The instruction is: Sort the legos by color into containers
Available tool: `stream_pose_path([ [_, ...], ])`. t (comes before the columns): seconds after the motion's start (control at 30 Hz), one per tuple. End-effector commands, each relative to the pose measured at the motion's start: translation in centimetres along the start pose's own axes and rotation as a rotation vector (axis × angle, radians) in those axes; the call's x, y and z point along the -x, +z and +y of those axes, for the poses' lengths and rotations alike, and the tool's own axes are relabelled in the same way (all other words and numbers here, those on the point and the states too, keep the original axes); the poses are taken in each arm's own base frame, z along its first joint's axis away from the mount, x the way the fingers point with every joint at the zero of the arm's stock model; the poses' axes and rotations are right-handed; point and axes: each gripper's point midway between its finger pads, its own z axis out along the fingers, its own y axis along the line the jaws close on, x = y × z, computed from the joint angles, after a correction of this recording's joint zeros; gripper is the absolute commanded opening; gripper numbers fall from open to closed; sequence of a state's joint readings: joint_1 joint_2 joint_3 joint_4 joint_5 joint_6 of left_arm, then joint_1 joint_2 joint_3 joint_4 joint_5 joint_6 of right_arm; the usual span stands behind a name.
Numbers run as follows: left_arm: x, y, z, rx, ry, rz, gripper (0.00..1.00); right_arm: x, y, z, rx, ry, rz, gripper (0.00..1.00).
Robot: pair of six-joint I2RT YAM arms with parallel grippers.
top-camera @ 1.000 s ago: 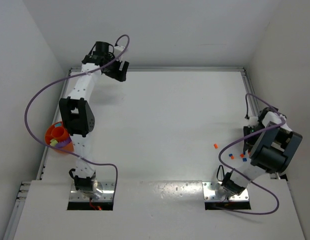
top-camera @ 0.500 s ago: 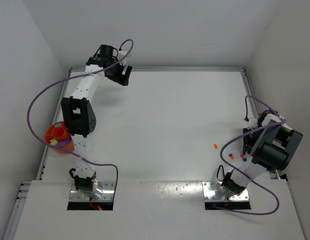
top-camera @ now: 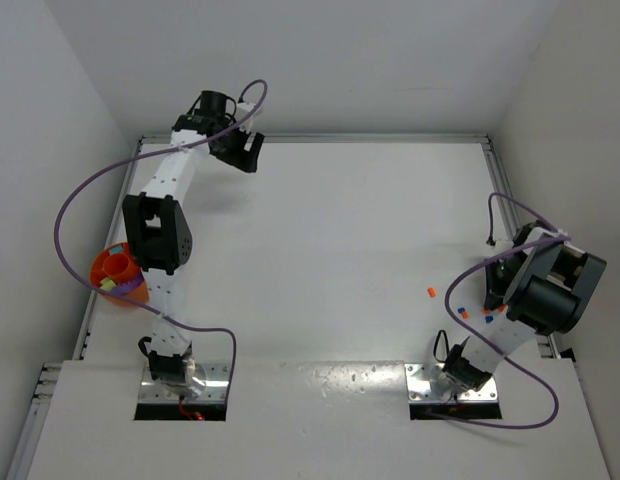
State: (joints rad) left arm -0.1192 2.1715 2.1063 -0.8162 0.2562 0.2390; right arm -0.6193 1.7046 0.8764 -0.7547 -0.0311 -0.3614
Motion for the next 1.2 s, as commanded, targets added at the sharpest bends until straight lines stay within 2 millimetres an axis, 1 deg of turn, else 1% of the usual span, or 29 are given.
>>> stream_pose_path([
  [0.0,1.7,-1.9,-0.3,0.004,0.025,-0.054,0.85,0.7,0.3,0.1,0.005,0.002,-0.025,0.17],
  [0.07,1.3,-1.7,-0.3,0.001,0.022,-0.044,0.85,0.5,0.6,0.2,0.009,0.002,-0.017,0.17],
  [0.1,1.6,-2.1,-0.4,0.003,0.025,-0.052,0.85,0.5,0.6,0.2,0.009,0.002,-0.017,0.16],
  [0.17,0.7,-1.6,-0.5,-0.004,0.018,-0.03,0.85,0.4,0.8,0.2,0.014,0.003,-0.009,0.16],
  [0.27,0.3,-1.8,-0.9,-0.014,0.017,-0.029,0.85,0.5,1.1,0.6,0.028,-0.006,-0.005,0.1],
  [0.3,0.5,-2.0,-1.1,-0.022,0.02,-0.04,0.85,0.8,1.1,0.7,0.036,-0.006,-0.011,0.07],
  [0.33,0.6,-2.4,-1.3,-0.029,0.021,-0.048,0.85,1.4,0.9,0.8,0.049,-0.007,-0.032,0.05],
  [0.37,0.1,-2.5,-0.8,-0.022,0.012,-0.045,0.85,1.6,0.7,1.2,0.065,-0.024,-0.031,0.04],
  [0.4,0.4,-2.5,-1.0,-0.031,0.016,-0.063,0.85,2.4,0.2,1.3,0.069,-0.035,-0.049,0.02],
  [0.47,0.0,-3.2,-0.5,-0.038,-0.008,-0.079,0.85,3.2,-0.4,2.4,0.115,-0.068,-0.061,0.01],
  [0.5,0.0,-3.4,-0.6,-0.037,-0.021,-0.086,0.85,4.4,-1.2,2.5,0.12,-0.08,-0.089,0.0],
  [0.6,-0.1,-4.3,-0.8,-0.064,-0.043,-0.124,0.85,7.1,-3.4,5.0,0.211,-0.146,-0.15,0.0],
  [0.63,0.2,-4.4,-0.9,-0.066,-0.036,-0.145,0.85,7.9,-3.8,6.2,0.259,-0.166,-0.167,0.0],
  [0.67,-0.5,-4.3,-1.4,-0.085,-0.039,-0.139,0.85,9.9,-5.0,7.3,0.271,-0.215,-0.203,0.0],
  [0.7,-0.5,-4.9,-1.6,-0.083,-0.037,-0.144,0.85,10.1,-5.3,8.8,0.332,-0.23,-0.189,0.0],
  [0.73,-0.3,-5.1,-1.9,-0.092,-0.032,-0.159,0.85,10.9,-5.7,9.7,0.356,-0.253,-0.192,0.0],
  [0.77,-0.4,-5.3,-1.6,-0.094,-0.035,-0.169,0.85,12.6,-6.9,10.5,0.371,-0.286,-0.226,0.0],
  [0.8,-1.0,-5.3,-2.1,-0.111,-0.048,-0.159,0.85,12.8,-7.7,13.3,0.459,-0.342,-0.217,0.0],
  [0.83,-0.4,-6.2,-2.8,-0.134,-0.037,-0.19,0.85,14.3,-8.6,14.6,0.5,-0.369,-0.234,0.0],
  [0.87,-0.6,-6.3,-3.2,-0.149,-0.034,-0.199,0.85,14.8,-9.5,17.7,0.595,-0.429,-0.244,0.0],
  [0.9,-0.5,-6.6,-4.0,-0.171,-0.024,-0.209,0.85,14.5,-10.3,19.5,0.655,-0.467,-0.225,0.0],
  [0.93,-0.4,-6.9,-4.7,-0.184,-0.013,-0.221,0.85,14.9,-11.0,21.2,0.705,-0.502,-0.226,0.0],
  [0.97,0.2,-7.8,-5.7,-0.198,0.007,-0.247,0.85,16.5,-11.8,22.9,0.749,-0.537,-0.245,0.0],
  [1.0,-0.1,-7.6,-7.2,-0.229,0.021,-0.243,0.85,16.1,-12.9,26.2,0.859,-0.567,-0.222,0.0],
  [1.03,-0.2,-7.8,-8.0,-0.246,0.039,-0.245,0.85,17.6,-14.7,27.9,0.893,-0.614,-0.267,0.0],
  [1.07,0.3,-8.5,-8.8,-0.26,0.048,-0.271,0.85,18.0,-15.3,29.5,0.935,-0.636,-0.263,0.0],
  [1.1,0.5,-8.7,-9.5,-0.274,0.047,-0.281,0.85,18.5,-14.9,31.3,1.013,-0.622,-0.231,0.0],
  [1.13,0.0,-8.5,-10.4,-0.301,0.016,-0.275,0.85,18.8,-15.5,33.7,1.026,-0.641,-0.24,0.0],
  [1.17,0.7,-8.8,-11.4,-0.33,0.019,-0.308,0.85,18.9,-15.6,34.9,1.037,-0.657,-0.251,0.0],
])
